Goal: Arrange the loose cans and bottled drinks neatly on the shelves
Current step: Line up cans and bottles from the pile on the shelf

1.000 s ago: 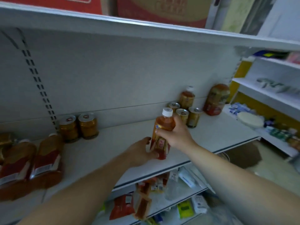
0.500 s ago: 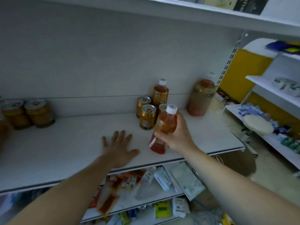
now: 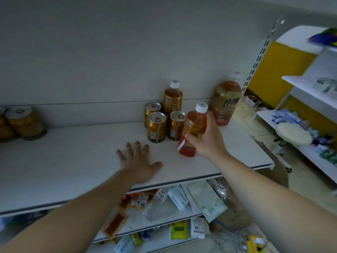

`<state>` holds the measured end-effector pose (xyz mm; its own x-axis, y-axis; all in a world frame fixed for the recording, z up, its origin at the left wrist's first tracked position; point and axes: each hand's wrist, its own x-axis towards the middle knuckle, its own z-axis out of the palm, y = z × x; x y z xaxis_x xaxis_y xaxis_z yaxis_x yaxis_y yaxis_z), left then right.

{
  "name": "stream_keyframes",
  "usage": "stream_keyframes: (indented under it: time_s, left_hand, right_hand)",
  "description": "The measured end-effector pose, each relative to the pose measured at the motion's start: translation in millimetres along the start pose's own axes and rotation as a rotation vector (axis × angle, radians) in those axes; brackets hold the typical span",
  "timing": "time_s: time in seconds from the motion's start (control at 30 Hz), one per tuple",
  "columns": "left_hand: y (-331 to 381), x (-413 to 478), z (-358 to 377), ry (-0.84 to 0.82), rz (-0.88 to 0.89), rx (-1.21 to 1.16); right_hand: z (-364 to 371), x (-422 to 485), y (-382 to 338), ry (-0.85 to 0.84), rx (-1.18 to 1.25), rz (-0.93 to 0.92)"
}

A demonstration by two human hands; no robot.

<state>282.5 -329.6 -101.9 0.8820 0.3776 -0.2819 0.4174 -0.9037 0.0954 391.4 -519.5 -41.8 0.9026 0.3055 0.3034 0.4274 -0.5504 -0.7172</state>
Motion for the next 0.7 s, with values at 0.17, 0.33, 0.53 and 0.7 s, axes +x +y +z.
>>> stream_keyframes:
  time_s: [0.17, 0.33, 0.53, 0.7]
  left_hand:
    - [15.0, 3.9, 2.5, 0.047, -0.072, -0.002]
    - [15.6, 3.7, 6.9, 0.09, -0.113, -0.005]
    - [16.2, 2.1, 5.8, 0.095, -0.127, -0.025]
    - [14.8, 3.3, 5.7, 0.102, -0.13, -0.032]
  right_hand:
    - [-7.7, 38.9, 24.2, 0.017, -0.002, 0.002]
    - [-14.2, 78.2, 39.6, -0.137, 0.003, -0.022]
    - [-7.9, 112.7, 40.9, -0.253, 0.025, -0.041]
    - [6.4, 128.9, 39.7, -0.251, 0.011, -0.053]
